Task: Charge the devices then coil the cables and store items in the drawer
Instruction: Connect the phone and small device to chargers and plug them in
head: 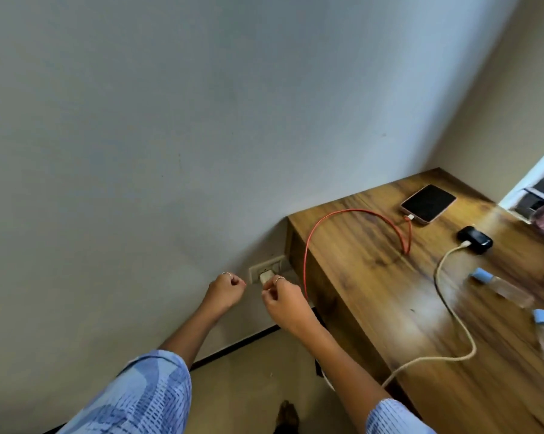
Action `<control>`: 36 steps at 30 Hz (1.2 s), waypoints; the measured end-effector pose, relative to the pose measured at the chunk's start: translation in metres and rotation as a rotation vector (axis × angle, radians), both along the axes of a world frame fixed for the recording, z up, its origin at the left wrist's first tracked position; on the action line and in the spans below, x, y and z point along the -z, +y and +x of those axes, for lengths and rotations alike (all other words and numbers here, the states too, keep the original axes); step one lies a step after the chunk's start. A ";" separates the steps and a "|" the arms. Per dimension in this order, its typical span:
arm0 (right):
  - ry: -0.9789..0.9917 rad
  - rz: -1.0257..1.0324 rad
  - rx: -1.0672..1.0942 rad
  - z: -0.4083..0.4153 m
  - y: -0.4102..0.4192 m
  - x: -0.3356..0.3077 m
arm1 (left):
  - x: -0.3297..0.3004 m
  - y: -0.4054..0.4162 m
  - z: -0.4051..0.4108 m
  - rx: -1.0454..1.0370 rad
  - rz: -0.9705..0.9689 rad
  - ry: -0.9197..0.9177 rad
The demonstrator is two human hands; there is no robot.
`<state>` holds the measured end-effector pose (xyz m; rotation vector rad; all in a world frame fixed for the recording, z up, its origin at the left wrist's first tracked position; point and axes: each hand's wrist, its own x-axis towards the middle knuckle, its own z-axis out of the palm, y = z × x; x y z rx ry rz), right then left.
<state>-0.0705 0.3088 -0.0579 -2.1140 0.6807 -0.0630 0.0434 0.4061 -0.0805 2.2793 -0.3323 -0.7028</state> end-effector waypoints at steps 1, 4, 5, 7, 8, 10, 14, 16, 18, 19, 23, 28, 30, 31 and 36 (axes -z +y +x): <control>0.042 0.032 -0.013 0.006 0.001 0.006 | 0.001 0.003 0.001 0.020 0.015 0.023; 0.159 0.145 -0.013 0.030 -0.004 0.026 | 0.008 0.007 0.007 0.058 0.051 0.076; 0.196 0.174 0.007 0.037 -0.008 0.033 | 0.010 0.007 0.010 0.063 0.068 0.086; 0.263 0.221 0.063 0.052 -0.018 0.049 | 0.016 0.007 0.019 0.062 0.100 0.105; 0.285 0.246 0.097 0.057 -0.022 0.055 | 0.019 0.007 0.023 0.062 0.112 0.115; 0.325 0.306 0.169 0.070 -0.032 0.070 | 0.025 0.005 0.034 0.069 0.138 0.140; 0.395 0.333 0.322 0.096 -0.055 0.100 | 0.035 -0.010 0.055 0.089 0.183 0.183; 0.421 0.361 0.356 0.105 -0.065 0.114 | 0.041 -0.021 0.064 0.096 0.202 0.202; 0.460 0.374 0.353 0.115 -0.072 0.126 | 0.047 -0.030 0.070 0.099 0.211 0.216; 0.475 0.389 0.345 0.120 -0.075 0.131 | 0.050 -0.034 0.073 0.099 0.213 0.225; 0.494 0.484 0.336 0.139 -0.082 0.149 | 0.061 -0.045 0.080 0.109 0.222 0.251; 0.511 0.586 0.450 0.153 -0.086 0.165 | 0.071 -0.049 0.087 0.129 0.260 0.264; 0.509 0.616 0.468 0.156 -0.087 0.169 | 0.074 -0.049 0.088 0.118 0.263 0.270; 0.513 0.625 0.467 0.157 -0.087 0.170 | 0.074 -0.049 0.089 0.113 0.261 0.274; 0.557 0.601 0.427 0.164 -0.089 0.175 | 0.074 -0.051 0.093 0.122 0.278 0.270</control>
